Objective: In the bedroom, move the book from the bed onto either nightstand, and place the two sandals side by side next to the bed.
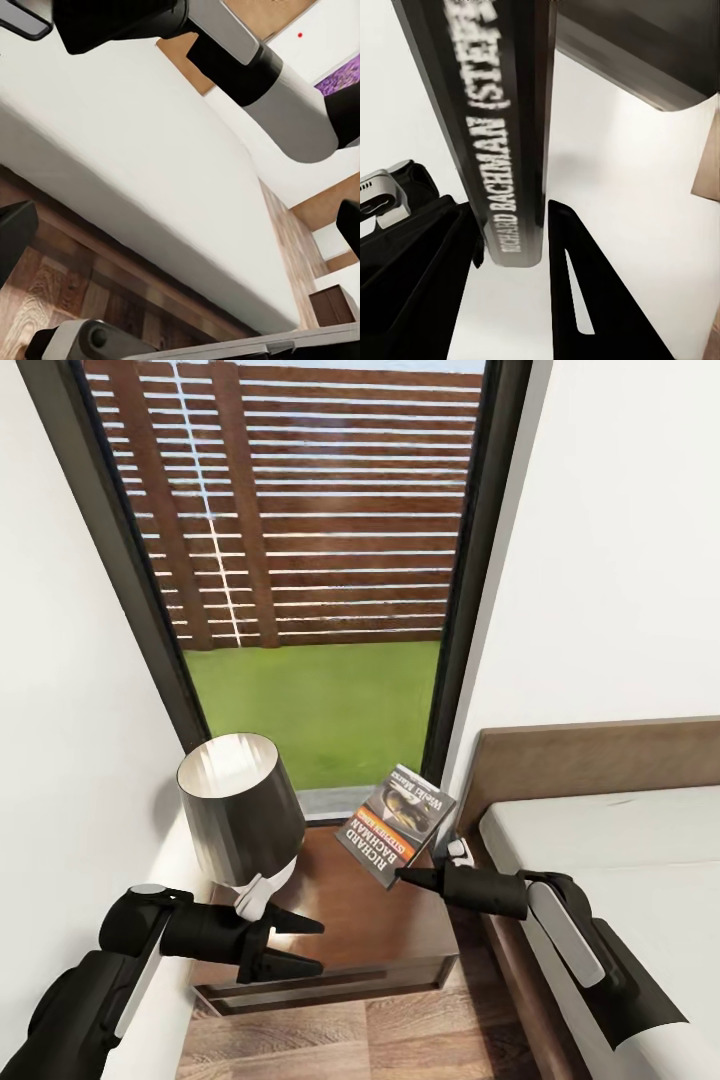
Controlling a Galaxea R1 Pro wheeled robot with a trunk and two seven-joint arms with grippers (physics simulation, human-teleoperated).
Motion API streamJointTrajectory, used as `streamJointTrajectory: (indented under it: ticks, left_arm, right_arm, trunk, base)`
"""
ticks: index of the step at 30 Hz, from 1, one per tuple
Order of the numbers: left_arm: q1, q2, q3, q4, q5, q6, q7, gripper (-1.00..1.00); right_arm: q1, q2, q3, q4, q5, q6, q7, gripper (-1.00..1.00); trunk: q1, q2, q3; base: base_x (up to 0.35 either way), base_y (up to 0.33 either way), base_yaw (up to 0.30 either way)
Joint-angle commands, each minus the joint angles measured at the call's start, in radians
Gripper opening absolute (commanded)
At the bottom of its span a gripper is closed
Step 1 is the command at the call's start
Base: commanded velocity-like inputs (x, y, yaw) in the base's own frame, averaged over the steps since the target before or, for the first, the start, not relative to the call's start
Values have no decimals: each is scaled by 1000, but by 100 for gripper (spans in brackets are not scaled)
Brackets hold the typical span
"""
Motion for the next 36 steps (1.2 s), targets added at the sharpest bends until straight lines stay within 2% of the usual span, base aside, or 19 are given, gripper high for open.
streamJointTrajectory:
  ticks: [1,9,17,30,36]
  left_arm:
    - [-1,1,0,0,-2,14,-4,100]
    - [-1,6,4,-3,-1,83,-4,100]
    - [-3,12,6,-1,11,109,-4,100]
    - [-3,13,3,-1,172,149,-4,100]
    - [-3,11,2,-3,213,149,-4,100]
  right_arm:
    - [-1,-1,1,4,-3,5,3,-100]
    - [-1,0,3,20,-4,5,3,-100]
    - [-2,2,9,66,1,5,-12,-100]
    - [-16,11,2,90,-8,5,-19,-100]
    - [-20,26,1,90,-8,5,-19,-100]
  trunk:
    - [0,-1,-1]
    - [31,-57,-26]
    - [61,-113,-51]
    - [111,-204,-92]
    - [134,-246,-111]
  base:
    - [0,0,0]
    - [0,0,0]
    - [0,0,0]
    - [0,0,0]
    - [0,0,0]
